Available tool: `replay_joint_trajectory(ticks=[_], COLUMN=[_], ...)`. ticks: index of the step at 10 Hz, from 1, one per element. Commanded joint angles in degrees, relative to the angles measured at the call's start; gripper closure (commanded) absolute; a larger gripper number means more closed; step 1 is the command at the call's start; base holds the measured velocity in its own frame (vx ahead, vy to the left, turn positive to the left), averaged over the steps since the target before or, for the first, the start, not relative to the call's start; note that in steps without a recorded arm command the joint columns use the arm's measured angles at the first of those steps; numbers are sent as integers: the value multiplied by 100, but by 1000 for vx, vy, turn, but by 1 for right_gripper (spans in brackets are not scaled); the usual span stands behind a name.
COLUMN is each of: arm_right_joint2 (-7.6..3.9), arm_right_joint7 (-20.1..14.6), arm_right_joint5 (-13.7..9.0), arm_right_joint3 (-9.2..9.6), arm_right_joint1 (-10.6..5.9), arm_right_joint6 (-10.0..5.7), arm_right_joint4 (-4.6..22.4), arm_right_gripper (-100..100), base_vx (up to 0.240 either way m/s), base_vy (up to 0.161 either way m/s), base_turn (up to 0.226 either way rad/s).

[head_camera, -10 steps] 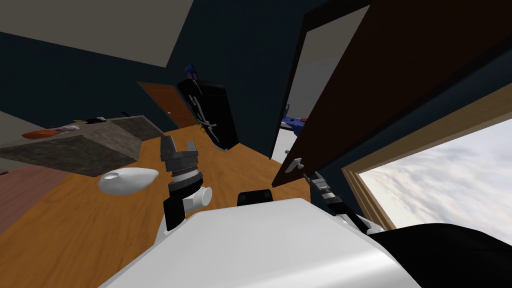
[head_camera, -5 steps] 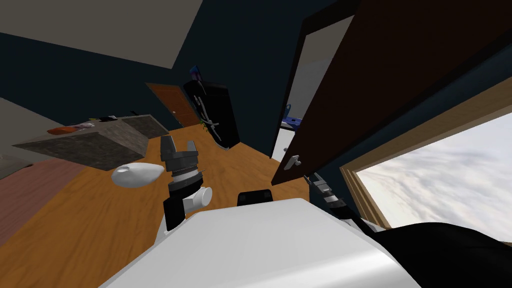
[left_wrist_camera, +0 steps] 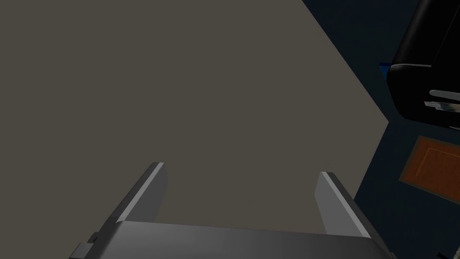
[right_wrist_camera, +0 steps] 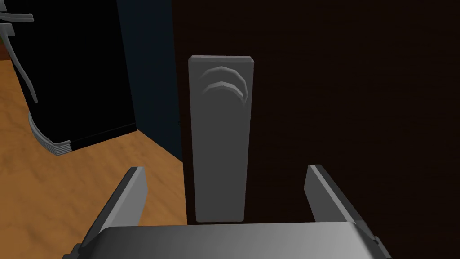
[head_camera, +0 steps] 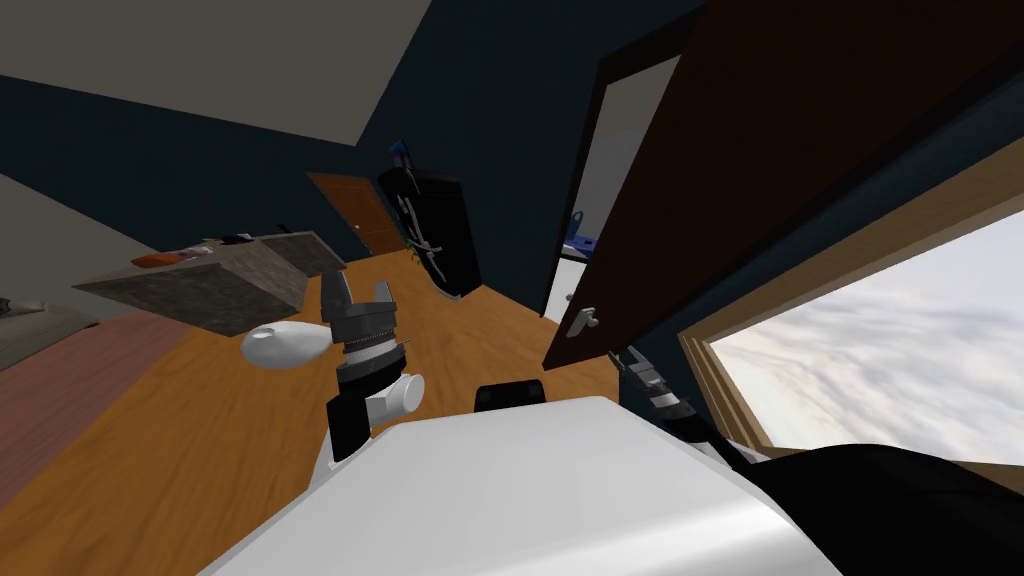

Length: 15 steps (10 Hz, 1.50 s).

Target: Pull the door open

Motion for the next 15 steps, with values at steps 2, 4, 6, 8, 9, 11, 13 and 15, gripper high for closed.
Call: replay_joint_trajectory(ticks=[2, 4, 6, 8, 9, 11, 13, 15], arm_right_joint2=[17, 32, 25, 25, 25, 25, 60, 85], arm_right_joint7=[-8, -11, -16, -16, -16, -16, -32, -49], arm_right_joint5=[-60, -109, -116, -116, -116, -116, -13, 70], arm_right_joint3=[-61, -112, -119, -119, -119, -119, -23, 53], arm_right_joint1=[-73, -129, -128, -128, -128, -128, -87, -47], arm_right_joint6=[118, 210, 211, 211, 211, 211, 25, -153], arm_right_joint4=[13, 24, 19, 19, 19, 19, 118, 209], arm_right_gripper=[-100, -100, -100, 100, 100, 100, 100, 100], base_vx=[245, 229, 167, -23, -32, -14, 13, 41], base_vy=[25, 30, 17, 0, -3, -2, -1, -11], base_turn=[71, 67, 34, 1, 1, 4, 0, -13])
